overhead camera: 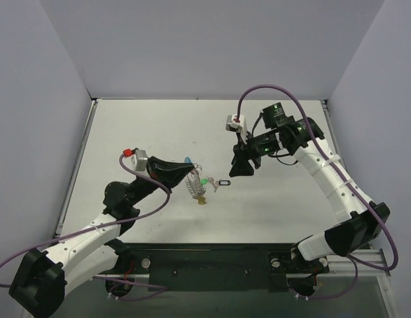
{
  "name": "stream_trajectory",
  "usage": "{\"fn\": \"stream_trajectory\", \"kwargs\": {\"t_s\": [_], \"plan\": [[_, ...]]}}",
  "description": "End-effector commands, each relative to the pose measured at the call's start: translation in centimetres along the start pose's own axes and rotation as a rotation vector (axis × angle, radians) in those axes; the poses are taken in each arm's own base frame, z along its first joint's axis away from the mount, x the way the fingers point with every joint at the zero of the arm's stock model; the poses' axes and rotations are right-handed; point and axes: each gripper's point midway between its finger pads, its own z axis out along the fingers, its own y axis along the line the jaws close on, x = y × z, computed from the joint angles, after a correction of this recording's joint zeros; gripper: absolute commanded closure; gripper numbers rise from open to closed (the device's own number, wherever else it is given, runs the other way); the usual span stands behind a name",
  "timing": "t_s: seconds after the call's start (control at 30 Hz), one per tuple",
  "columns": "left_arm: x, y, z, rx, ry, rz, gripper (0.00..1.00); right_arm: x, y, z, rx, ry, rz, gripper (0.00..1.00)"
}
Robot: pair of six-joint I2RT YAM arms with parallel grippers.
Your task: Put the keys on the keyring
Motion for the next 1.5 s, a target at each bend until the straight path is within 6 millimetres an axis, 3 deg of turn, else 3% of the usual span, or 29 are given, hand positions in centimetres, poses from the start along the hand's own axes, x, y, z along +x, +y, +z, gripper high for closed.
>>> {"fn": "stream_trajectory", "kwargs": {"t_s": [0.0, 0.13, 0.3, 0.5, 0.53, 0.6, 0.8, 0.93, 1.1, 1.27, 1.47], "plan": [[-0.7, 3.1, 0.5, -0.154, 0.043, 0.031, 1.00, 2.2, -0.8, -1.2, 0.054, -0.024, 0.026, 0.53], [-0.9, 6.3, 0.0, -0.290, 0.103, 0.030, 1.00, 3.5, -2.1, -1.6, 0.094, -0.099, 0.083, 0.52], [0.7, 10.7, -1.8, -0.459, 0.244, -0.021, 1.00, 5.7, -3.3, -2.4, 0.132, -0.168, 0.169, 0.52], [0.6, 14.6, -3.9, -0.599, 0.316, -0.055, 1.00, 6.5, -4.3, -2.9, 0.162, -0.223, 0.212, 0.52], [-0.3, 15.6, -4.3, -0.643, 0.311, -0.041, 1.00, 6.7, -4.4, -3.0, 0.170, -0.222, 0.214, 0.52], [-1.4, 17.8, -6.0, -0.759, 0.318, -0.031, 1.00, 6.9, -4.6, -3.0, 0.174, -0.220, 0.219, 0.52], [-3.0, 24.0, -13.8, -1.133, 0.346, -0.078, 1.00, 6.8, -4.6, -3.4, 0.186, -0.227, 0.209, 0.52], [-4.2, 25.6, -17.8, -1.354, 0.309, -0.080, 1.00, 6.8, -4.4, -3.4, 0.185, -0.235, 0.201, 0.52], [-4.6, 25.8, -20.6, -1.497, 0.307, -0.044, 1.00, 6.8, -4.2, -3.5, 0.182, -0.242, 0.192, 0.52], [-3.3, 26.0, -23.1, -1.580, 0.338, -0.040, 1.00, 6.7, -4.2, -3.4, 0.178, -0.244, 0.189, 0.52], [-1.4, 26.7, -24.6, -1.623, 0.377, -0.061, 1.00, 6.8, -4.2, -3.4, 0.173, -0.246, 0.189, 0.52]]}}
